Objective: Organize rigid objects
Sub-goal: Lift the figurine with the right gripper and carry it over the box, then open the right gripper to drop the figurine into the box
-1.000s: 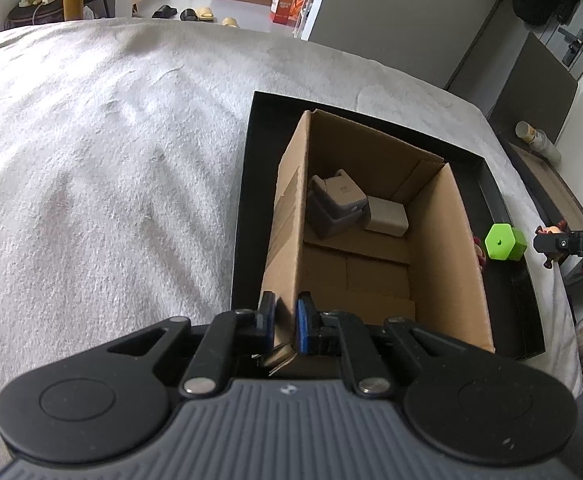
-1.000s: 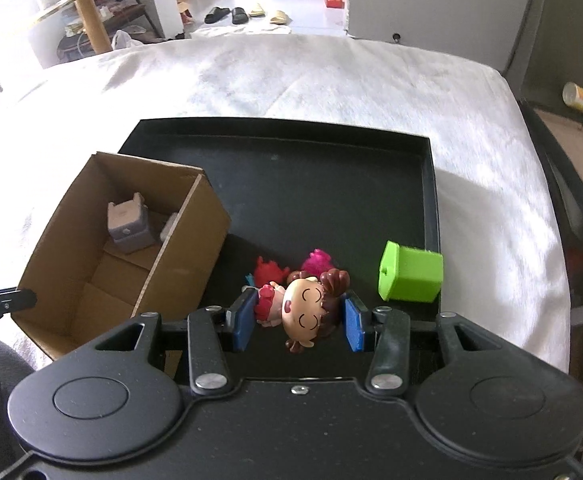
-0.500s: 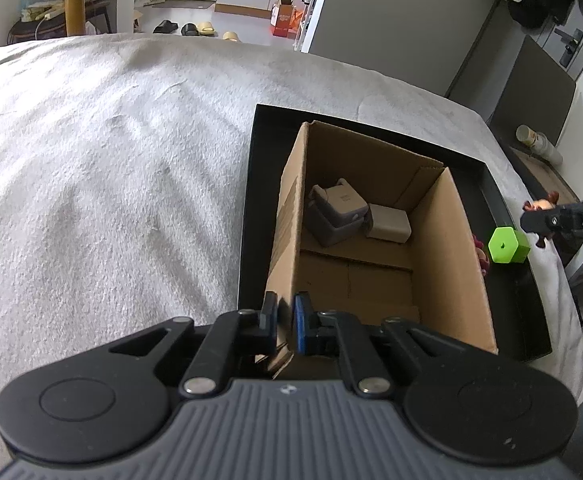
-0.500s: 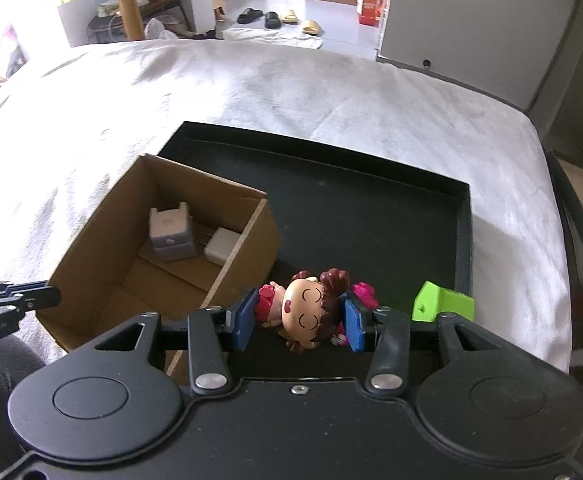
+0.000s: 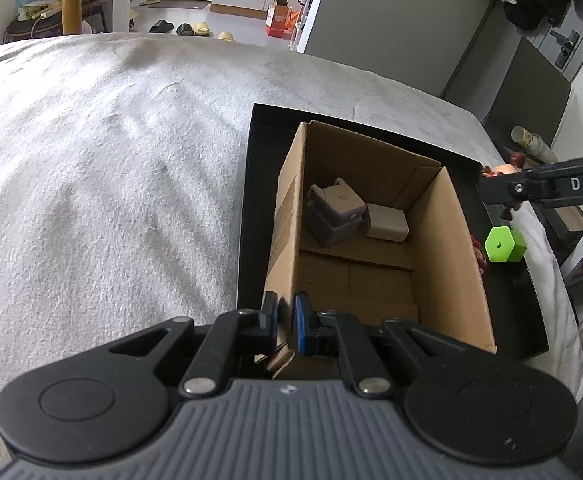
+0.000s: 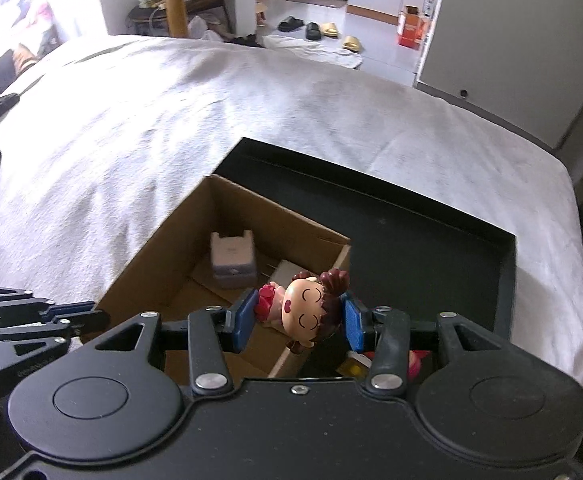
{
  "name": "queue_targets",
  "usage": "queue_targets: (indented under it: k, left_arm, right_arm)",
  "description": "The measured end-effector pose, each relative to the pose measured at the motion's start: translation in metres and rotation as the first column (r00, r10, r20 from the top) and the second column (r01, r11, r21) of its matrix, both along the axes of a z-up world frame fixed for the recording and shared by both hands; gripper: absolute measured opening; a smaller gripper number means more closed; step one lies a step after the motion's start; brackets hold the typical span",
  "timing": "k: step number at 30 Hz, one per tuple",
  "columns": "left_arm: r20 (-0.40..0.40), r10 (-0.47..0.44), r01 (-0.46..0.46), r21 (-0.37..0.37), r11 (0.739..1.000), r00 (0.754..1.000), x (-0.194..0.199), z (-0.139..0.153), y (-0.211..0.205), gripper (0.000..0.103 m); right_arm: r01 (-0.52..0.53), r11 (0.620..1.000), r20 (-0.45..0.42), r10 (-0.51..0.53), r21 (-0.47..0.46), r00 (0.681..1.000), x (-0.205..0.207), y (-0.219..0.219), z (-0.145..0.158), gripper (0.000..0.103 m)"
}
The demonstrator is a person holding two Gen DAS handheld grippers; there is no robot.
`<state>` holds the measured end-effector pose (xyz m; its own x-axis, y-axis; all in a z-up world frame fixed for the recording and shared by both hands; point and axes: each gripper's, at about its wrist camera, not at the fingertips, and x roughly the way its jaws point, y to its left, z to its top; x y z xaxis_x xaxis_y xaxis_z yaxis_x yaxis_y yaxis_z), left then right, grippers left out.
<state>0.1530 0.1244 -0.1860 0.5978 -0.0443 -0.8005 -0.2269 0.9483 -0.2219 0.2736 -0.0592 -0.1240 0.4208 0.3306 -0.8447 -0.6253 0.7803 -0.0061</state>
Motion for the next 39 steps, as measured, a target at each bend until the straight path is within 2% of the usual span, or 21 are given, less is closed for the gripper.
queue_targets:
  k: [7, 19, 23, 24, 25, 26, 32, 36, 39]
  left_arm:
    - [0.001, -0.001, 0.001, -0.038, 0.999, 1.000, 0.000, -0.003, 0.007, 0.008]
    - [0.009, -0.010, 0.010, -0.070, 0.997, 1.000, -0.001, -0.007, 0.013, 0.008]
    - [0.010, -0.010, 0.011, -0.076, 0.997, 1.000, 0.000, -0.007, 0.015, 0.009]
    - [0.011, -0.011, 0.011, -0.076, 0.997, 1.000, 0.000, -0.008, 0.015, 0.008]
    - [0.010, -0.011, 0.011, -0.076, 0.997, 1.000, 0.000, -0.008, 0.015, 0.009]
    - [0.011, -0.011, 0.011, -0.076, 0.997, 1.000, 0.000, -0.008, 0.015, 0.009]
    - [0.006, -0.007, 0.007, -0.070, 0.998, 1.000, 0.001, -0.007, 0.014, 0.008]
    - [0.001, -0.006, 0.006, -0.067, 0.998, 1.000, 0.002, -0.007, 0.012, 0.009]
    - [-0.003, -0.005, 0.005, -0.062, 0.998, 1.000, 0.003, -0.008, 0.011, 0.009]
  right_arm:
    - [-0.053, 0.998, -0.016, 0.052, -0.021, 0.999, -0.003, 0.029, -0.008, 0.044]
    - [-0.084, 0.996, -0.075, 0.082, -0.027, 0.994, -0.013, 0.072, -0.023, 0.045]
    - [-0.094, 0.995, -0.068, 0.092, -0.028, 0.993, -0.014, 0.084, -0.026, 0.045]
    - [-0.095, 0.995, -0.059, 0.093, -0.022, 0.994, -0.014, 0.085, -0.025, 0.048]
    - [-0.093, 0.996, -0.049, 0.092, -0.016, 0.995, -0.015, 0.085, -0.023, 0.054]
    - [-0.090, 0.996, -0.043, 0.090, -0.008, 0.995, -0.015, 0.085, -0.021, 0.055]
    - [-0.072, 0.997, -0.033, 0.073, 0.015, 0.997, -0.012, 0.069, -0.009, 0.056]
    - [-0.064, 0.998, -0.023, 0.064, 0.013, 0.998, -0.011, 0.049, -0.002, 0.061]
    - [-0.054, 0.998, -0.018, 0.054, 0.013, 0.998, -0.008, 0.035, 0.000, 0.062]
